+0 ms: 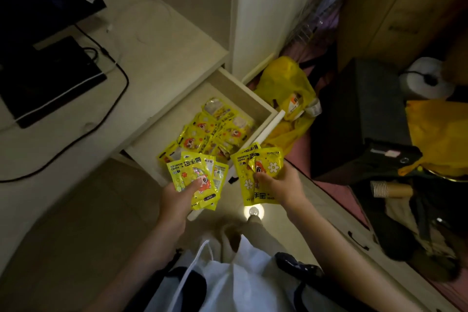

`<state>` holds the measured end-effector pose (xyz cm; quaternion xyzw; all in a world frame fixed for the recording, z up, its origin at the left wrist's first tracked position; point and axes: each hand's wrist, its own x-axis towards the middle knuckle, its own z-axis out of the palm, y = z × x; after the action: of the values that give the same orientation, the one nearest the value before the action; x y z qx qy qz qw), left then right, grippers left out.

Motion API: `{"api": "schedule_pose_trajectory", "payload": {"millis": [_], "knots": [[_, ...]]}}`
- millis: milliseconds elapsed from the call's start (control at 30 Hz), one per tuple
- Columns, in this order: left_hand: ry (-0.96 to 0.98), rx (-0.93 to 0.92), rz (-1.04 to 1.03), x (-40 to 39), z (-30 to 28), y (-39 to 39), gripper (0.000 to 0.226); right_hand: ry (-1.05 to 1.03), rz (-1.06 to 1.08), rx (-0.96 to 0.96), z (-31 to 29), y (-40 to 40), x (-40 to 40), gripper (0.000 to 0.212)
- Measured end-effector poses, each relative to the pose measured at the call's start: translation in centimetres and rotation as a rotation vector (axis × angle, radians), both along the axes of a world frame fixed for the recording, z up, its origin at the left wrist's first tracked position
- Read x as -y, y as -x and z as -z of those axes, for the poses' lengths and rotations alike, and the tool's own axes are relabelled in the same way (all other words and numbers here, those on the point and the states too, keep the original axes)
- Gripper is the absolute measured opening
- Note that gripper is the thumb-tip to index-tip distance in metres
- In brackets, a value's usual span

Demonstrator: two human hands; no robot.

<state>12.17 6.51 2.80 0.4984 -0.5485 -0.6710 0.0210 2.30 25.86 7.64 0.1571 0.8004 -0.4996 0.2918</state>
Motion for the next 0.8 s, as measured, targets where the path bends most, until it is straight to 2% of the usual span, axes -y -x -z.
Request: {"api": "schedule_pose_trajectory", "payload": {"millis": [233, 433, 633, 800], "knots": [[-0.010, 0.040, -0.198, 1.6, 1.5, 3.9, 0.018, -0.060, -0.170, 0.015, 1.5, 7.8, 3.3, 0.041], [0.008, 0.130, -0.394, 2.6, 2.9, 7.0, 0.011, -0.096, -0.395, 0.048, 2.8, 15.4, 5.9, 0.032], [-0.004, 0.258, -0.611, 2.4, 4.4, 9.0, 0.017, -0.154, -0.704, -0.002, 4.2, 21.4, 8.4, 0.010], [-0.069, 0.270, -0.695, 1.5, 5.6, 10.7, 0.018, -0.170, -0.815, 0.103, 7.0, 23.5, 11.1, 0.018]]}}
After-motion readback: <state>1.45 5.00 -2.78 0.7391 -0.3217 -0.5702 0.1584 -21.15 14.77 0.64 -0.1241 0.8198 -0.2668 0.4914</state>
